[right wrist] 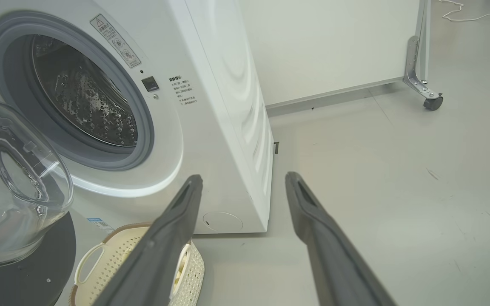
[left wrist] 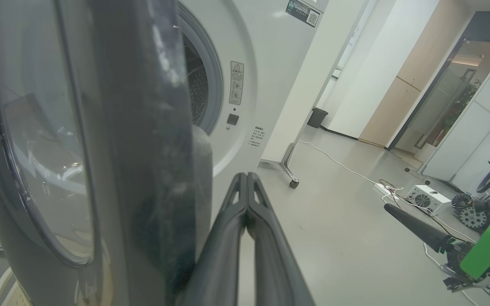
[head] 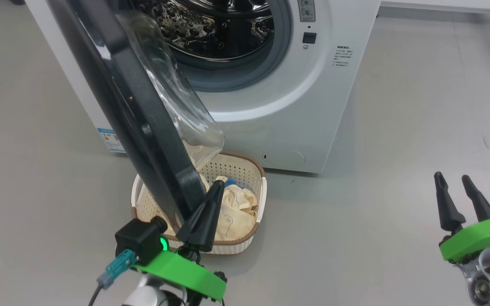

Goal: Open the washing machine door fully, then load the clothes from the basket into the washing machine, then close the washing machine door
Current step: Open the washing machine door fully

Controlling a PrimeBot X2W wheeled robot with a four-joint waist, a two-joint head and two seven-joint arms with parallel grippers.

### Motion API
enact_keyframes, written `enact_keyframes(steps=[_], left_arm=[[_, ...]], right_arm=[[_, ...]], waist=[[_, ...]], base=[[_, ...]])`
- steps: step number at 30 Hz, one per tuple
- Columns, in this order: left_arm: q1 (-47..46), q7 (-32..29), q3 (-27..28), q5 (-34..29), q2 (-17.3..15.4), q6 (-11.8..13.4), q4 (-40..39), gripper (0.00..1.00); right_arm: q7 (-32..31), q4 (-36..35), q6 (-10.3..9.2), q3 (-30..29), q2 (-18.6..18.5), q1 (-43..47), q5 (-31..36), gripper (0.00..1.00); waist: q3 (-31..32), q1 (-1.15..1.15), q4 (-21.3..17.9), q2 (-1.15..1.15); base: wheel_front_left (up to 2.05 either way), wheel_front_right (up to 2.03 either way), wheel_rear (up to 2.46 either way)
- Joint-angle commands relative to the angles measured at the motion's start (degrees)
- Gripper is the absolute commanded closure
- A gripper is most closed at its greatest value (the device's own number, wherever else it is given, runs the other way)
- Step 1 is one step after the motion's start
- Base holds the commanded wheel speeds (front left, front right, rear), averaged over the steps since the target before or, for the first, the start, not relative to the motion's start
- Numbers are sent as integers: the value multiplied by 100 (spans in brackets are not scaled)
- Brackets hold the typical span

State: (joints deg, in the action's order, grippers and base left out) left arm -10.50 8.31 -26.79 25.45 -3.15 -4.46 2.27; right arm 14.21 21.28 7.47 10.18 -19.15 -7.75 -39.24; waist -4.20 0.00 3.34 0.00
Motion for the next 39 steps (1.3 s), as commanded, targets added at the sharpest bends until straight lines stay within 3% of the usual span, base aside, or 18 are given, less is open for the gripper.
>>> enact_keyframes(steps=[1, 23, 33, 39], left_arm=[[-283, 76, 255, 52, 17, 22, -111, 100], [-113, 290, 548, 293, -117, 177, 176, 100], [278, 207, 700, 298, -319, 451, -243, 100], [463, 220, 1079, 334, -556, 722, -428, 100]], right_arm=[[79, -177, 2, 71, -125, -171, 74, 0], [79, -281, 2, 48, -187, -121, 226, 0], [79, -313, 2, -18, -220, -82, 244, 0], [79, -308, 2, -3, -212, -45, 248, 0]], waist=[[4, 0, 9, 0], [45, 0, 375, 0], [53, 0, 761, 0], [62, 0, 1011, 0]], base=[[0, 0, 0], [0, 0, 0], [0, 0, 0], [0, 0, 0]])
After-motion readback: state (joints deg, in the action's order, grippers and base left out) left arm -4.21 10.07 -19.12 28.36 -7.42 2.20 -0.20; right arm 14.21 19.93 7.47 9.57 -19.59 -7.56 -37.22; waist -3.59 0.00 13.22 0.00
